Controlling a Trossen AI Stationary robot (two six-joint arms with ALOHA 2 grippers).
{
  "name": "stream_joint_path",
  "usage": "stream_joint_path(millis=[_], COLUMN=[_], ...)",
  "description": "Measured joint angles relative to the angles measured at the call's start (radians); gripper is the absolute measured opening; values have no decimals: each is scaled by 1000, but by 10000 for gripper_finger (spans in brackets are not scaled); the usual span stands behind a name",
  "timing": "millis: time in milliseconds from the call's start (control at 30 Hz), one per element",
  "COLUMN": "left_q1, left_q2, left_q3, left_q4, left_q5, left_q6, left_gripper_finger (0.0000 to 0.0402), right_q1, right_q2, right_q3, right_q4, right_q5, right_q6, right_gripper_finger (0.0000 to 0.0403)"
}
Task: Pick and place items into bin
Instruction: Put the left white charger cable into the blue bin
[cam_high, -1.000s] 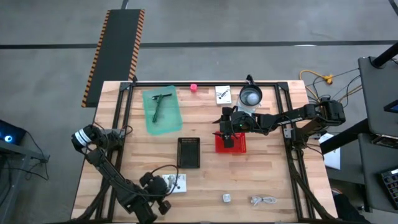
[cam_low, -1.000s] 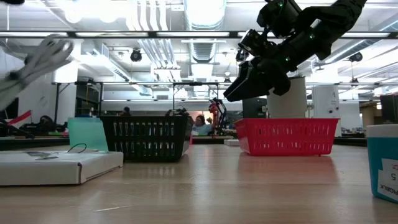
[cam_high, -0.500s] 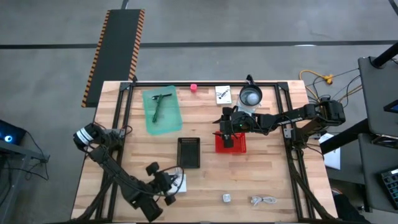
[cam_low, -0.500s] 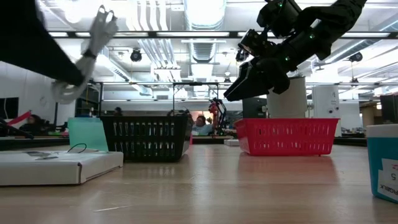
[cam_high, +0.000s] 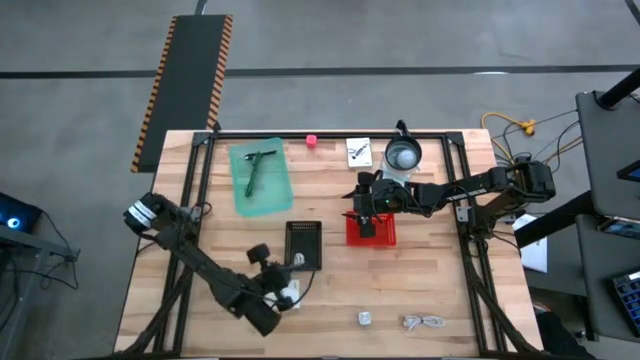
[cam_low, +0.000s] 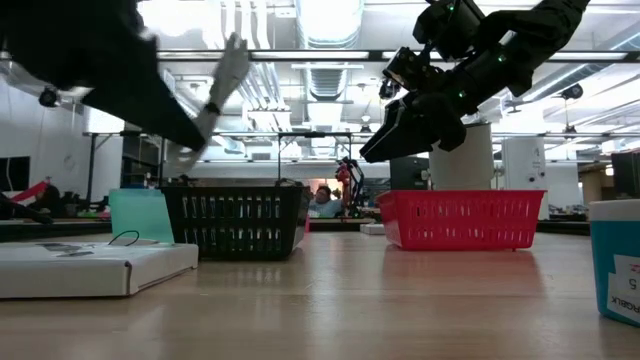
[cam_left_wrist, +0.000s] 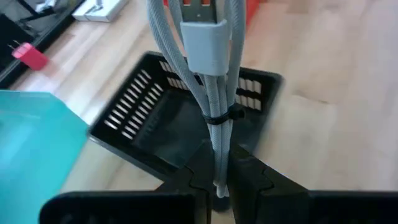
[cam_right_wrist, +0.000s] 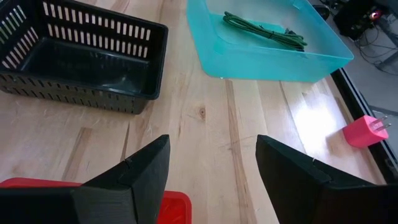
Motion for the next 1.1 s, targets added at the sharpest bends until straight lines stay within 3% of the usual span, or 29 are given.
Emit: stream_joint_path(millis=[300,600,1100], left_q1=[142,272,455], left_q2=[-49,-117,-152], left_q3=[0,0,-5], left_q4=[118,308,345], left_q5=[9,206,430], left_q6=[293,647,883], left_gripper_finger=[13,13,13], right_q1=[0,0,0], right_q2=[0,0,0], right_q3=[0,0,-1], right_q4=[0,0,-3], right_q5=[0,0,0], right_q6=[0,0,0], right_gripper_finger=[224,224,224])
